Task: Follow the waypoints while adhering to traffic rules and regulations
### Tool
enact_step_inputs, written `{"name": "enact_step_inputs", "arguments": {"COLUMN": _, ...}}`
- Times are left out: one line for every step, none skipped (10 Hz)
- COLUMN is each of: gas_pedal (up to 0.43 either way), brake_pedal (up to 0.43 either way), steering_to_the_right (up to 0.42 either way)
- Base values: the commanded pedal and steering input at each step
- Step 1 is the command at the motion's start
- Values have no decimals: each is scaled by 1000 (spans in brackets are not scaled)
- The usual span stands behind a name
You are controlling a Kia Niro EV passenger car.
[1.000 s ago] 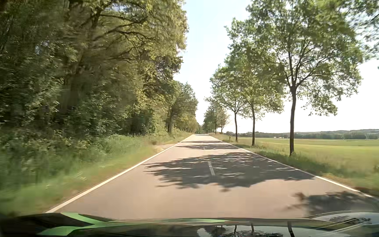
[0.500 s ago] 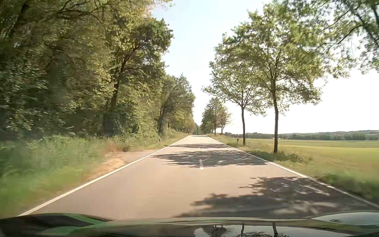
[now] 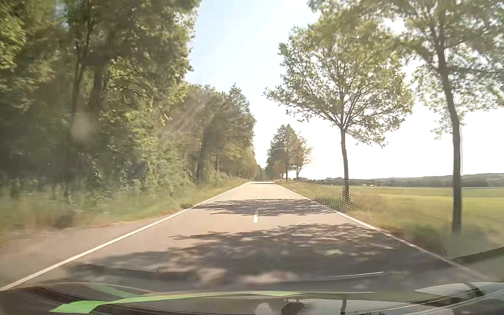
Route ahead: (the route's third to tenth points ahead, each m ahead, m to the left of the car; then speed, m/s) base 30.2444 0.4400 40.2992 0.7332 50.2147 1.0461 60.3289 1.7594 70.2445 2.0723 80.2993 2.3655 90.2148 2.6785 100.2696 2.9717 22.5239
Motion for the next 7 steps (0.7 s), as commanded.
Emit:
{"name": "enact_step_inputs", "arguments": {"gas_pedal": 311, "brake_pedal": 0, "steering_to_the_right": -4}}
{"name": "enact_step_inputs", "arguments": {"gas_pedal": 319, "brake_pedal": 0, "steering_to_the_right": -5}}
{"name": "enact_step_inputs", "arguments": {"gas_pedal": 331, "brake_pedal": 0, "steering_to_the_right": -5}}
{"name": "enact_step_inputs", "arguments": {"gas_pedal": 339, "brake_pedal": 0, "steering_to_the_right": -5}}
{"name": "enact_step_inputs", "arguments": {"gas_pedal": 350, "brake_pedal": 0, "steering_to_the_right": -5}}
{"name": "enact_step_inputs", "arguments": {"gas_pedal": 350, "brake_pedal": 0, "steering_to_the_right": -5}}
{"name": "enact_step_inputs", "arguments": {"gas_pedal": 350, "brake_pedal": 0, "steering_to_the_right": -5}}
